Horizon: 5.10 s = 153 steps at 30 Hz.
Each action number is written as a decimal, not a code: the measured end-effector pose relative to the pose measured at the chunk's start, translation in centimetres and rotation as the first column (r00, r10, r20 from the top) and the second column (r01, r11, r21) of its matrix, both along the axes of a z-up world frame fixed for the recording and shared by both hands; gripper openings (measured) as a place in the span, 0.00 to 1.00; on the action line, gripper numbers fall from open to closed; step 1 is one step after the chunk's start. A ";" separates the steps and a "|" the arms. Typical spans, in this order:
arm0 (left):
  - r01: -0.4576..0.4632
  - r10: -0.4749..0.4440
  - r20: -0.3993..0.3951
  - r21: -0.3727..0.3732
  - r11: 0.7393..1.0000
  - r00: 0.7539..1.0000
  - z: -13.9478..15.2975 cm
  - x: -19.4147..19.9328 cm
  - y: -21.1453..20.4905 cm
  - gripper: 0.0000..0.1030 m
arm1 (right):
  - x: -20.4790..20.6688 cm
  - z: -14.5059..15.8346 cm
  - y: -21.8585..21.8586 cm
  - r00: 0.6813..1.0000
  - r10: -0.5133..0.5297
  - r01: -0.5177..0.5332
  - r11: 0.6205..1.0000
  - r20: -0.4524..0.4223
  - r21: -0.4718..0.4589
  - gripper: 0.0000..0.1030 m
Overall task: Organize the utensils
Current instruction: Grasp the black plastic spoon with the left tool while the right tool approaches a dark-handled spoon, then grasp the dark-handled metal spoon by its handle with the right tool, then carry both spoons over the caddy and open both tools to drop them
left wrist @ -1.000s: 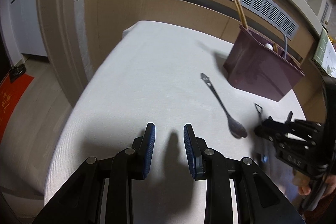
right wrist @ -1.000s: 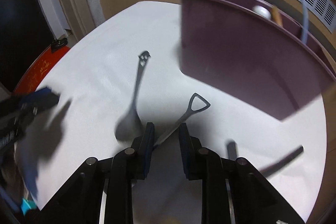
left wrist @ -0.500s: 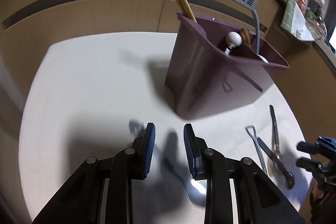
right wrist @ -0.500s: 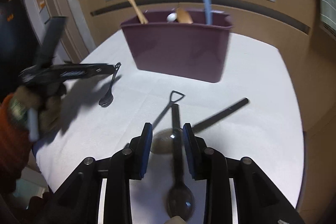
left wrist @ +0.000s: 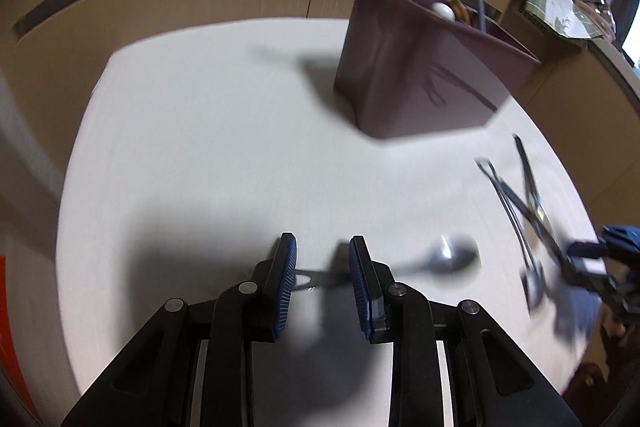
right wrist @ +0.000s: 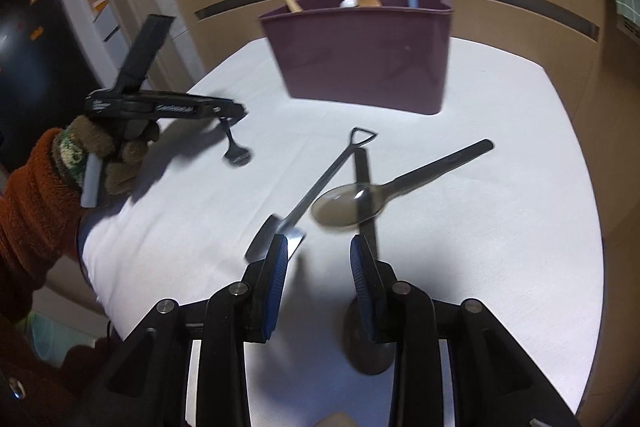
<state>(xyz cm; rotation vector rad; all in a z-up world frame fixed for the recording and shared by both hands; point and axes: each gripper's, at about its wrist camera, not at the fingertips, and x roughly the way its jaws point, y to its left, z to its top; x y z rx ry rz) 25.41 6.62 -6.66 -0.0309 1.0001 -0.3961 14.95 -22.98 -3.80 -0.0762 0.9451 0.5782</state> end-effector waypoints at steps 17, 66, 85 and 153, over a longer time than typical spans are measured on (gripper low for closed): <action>0.058 -0.063 0.041 0.118 0.991 0.997 0.5 -2.6 -7.8 0.32 | -1.8 -2.4 2.3 0.999 0.039 -0.039 0.994 0.002 -0.101 0.33; -0.286 0.315 0.172 -0.172 0.943 0.933 4.3 -9.3 -2.7 0.28 | 11.7 -0.9 -1.0 0.919 -0.392 0.393 0.913 0.030 -0.105 0.04; -0.219 0.254 0.261 -0.155 0.963 0.931 8.9 -10.7 -5.1 0.28 | 4.7 6.1 -2.4 0.940 -0.293 0.282 0.956 0.175 0.085 0.02; -0.151 0.177 0.184 -0.148 0.978 0.967 6.5 -5.7 -7.8 0.46 | 8.0 5.9 -2.4 0.973 -0.149 0.147 0.989 0.178 0.026 0.17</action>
